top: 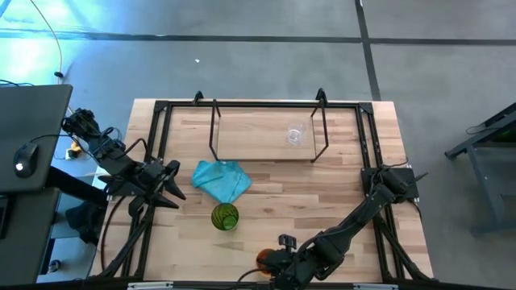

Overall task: Stack small to large cups/mugs on shelf
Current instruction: Put the orange cup on the shelf

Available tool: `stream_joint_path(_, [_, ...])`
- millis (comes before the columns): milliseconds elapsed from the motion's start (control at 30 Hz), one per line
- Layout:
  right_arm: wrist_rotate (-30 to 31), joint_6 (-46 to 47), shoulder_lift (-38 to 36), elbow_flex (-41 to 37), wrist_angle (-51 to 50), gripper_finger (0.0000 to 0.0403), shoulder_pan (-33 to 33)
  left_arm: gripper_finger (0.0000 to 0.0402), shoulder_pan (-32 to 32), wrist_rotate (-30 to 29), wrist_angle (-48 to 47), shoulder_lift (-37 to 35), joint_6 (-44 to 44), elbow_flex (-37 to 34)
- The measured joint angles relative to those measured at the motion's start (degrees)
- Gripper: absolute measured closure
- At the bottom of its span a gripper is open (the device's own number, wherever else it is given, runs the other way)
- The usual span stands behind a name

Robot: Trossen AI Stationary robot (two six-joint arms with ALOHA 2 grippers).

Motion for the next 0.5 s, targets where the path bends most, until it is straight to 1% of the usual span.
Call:
stream_joint_path(133, [0.48, 0.0, 0.0, 0.0, 0.37, 0.0254, -0.27, 0.0259, 0.0, -0.94, -0.04, 0.02, -0.12, 0.0])
stream_joint_path(500, [0.96, 0.0, 0.0, 0.0, 0.2, 0.0254, -0.29, 0.0259, 0.0, -0.95, -0.02, 0.02, -1.21, 0.0])
